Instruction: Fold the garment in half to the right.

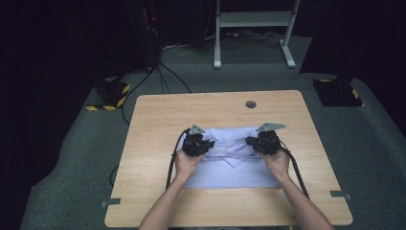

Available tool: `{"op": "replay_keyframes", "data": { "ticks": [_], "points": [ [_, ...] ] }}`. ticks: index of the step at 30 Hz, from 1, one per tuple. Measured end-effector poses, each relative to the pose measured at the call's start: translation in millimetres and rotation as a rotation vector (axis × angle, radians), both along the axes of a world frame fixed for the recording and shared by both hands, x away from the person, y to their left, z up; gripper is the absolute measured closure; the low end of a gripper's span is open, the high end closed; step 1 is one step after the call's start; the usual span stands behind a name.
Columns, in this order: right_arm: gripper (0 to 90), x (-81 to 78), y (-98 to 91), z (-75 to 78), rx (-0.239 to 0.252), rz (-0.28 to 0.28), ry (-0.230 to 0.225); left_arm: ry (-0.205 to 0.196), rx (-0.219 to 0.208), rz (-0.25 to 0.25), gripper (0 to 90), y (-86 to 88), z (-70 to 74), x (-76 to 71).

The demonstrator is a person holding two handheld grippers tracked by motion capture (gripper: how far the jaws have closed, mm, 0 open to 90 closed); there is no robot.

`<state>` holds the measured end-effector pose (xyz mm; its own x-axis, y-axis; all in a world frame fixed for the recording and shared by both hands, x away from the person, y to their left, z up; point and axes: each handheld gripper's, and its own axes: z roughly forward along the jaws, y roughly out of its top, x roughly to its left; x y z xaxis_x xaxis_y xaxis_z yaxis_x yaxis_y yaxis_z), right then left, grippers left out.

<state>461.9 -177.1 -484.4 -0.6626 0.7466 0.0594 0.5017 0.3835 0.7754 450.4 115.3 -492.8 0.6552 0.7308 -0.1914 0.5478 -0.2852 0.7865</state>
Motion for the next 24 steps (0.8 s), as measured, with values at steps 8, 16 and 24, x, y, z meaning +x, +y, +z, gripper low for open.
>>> {"op": "replay_keyframes", "data": {
  "ticks": [8,16,24],
  "points": [
    [84.1,-38.5,-8.3,-11.3,-0.021,0.040,0.010,-0.035,0.057,-0.052,82.9,-2.0,-7.0,-32.9],
    [82.7,-56.7,-7.7,-45.8,-0.048,0.059,0.074,0.019,0.114,-0.073,78.5,-2.4,-34.9,-51.0],
    [63.1,-63.2,-9.3,-32.1,0.036,0.071,0.043,0.007,0.024,-0.104,57.8,-1.7,-26.9,-59.1]
  ]
}}
